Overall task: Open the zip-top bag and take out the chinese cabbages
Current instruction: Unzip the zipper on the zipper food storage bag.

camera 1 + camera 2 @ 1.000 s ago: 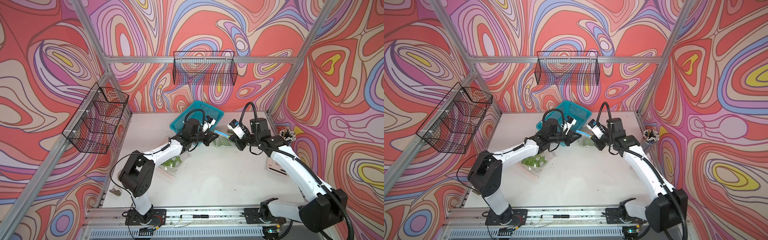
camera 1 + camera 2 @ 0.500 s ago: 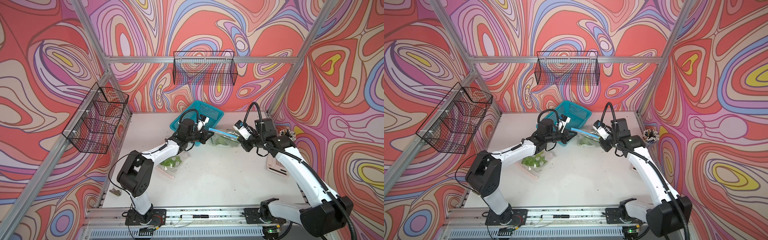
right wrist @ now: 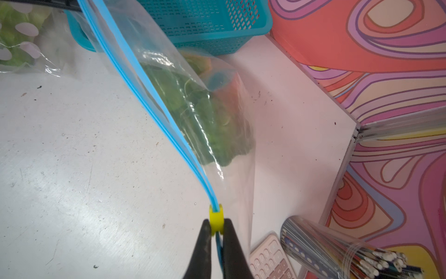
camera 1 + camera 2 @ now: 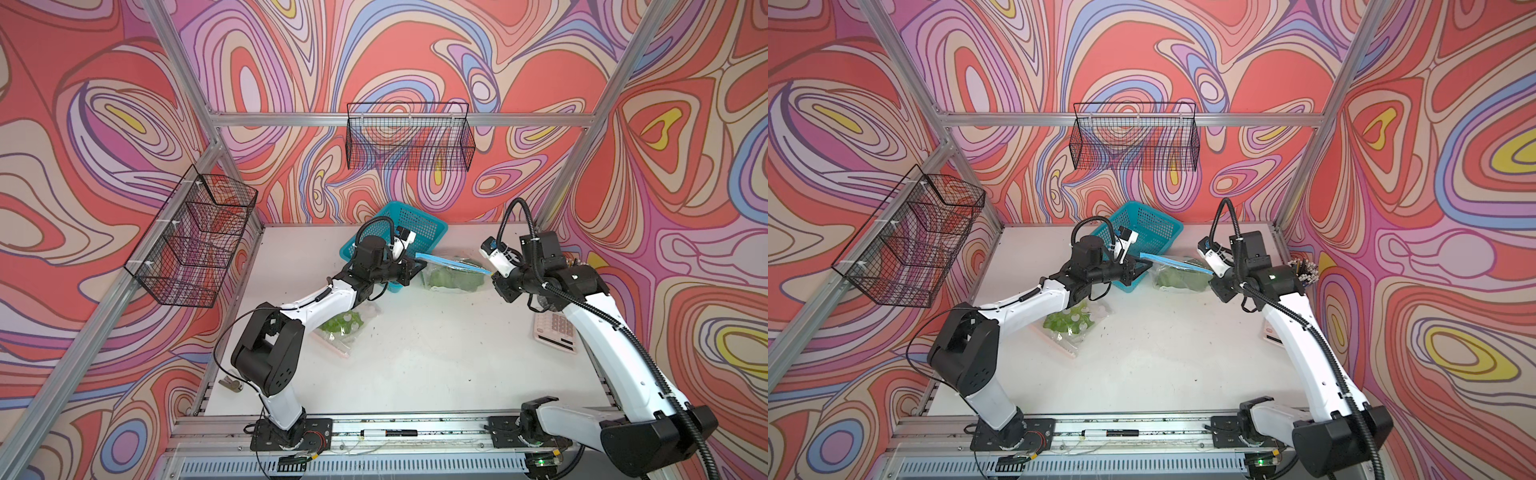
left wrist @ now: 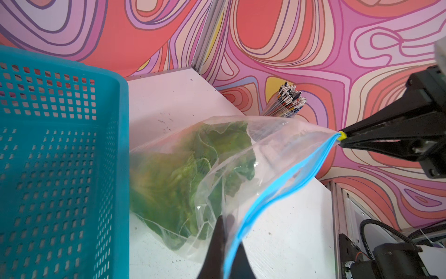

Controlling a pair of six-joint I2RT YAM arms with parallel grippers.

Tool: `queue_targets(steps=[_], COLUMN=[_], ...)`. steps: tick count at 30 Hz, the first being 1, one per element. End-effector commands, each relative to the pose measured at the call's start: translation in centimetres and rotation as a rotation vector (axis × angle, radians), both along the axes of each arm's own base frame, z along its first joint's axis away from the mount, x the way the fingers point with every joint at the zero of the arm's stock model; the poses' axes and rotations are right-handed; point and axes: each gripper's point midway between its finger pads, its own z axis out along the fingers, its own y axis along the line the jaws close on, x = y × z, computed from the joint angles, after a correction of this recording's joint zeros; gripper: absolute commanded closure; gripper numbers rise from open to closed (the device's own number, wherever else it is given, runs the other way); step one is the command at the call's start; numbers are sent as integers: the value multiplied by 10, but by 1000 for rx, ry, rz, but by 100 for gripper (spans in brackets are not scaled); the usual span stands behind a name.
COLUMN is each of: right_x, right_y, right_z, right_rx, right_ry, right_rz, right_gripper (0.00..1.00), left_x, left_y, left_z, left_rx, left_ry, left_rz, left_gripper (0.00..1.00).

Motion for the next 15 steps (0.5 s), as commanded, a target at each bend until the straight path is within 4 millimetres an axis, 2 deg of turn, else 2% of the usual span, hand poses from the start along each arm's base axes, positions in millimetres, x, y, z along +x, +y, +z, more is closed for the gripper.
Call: queue_targets(steps=[1, 10, 15], right_x=[-23, -31, -30], right_y=[-38, -50, -50], right_z=[2, -6, -2], right_rx=[-122, -173, -171], right_ry=[52, 70, 50], right_rz=[-127, -165, -165], right_gripper=[100, 100, 100], left_x=[23, 23, 20], left_y=[27, 28, 29], left_z=[13, 16, 18], left_rx=[-3, -22, -23], left_ry=[-35, -33, -37], left_rz=[118, 110, 103], left_gripper=[100, 100, 100])
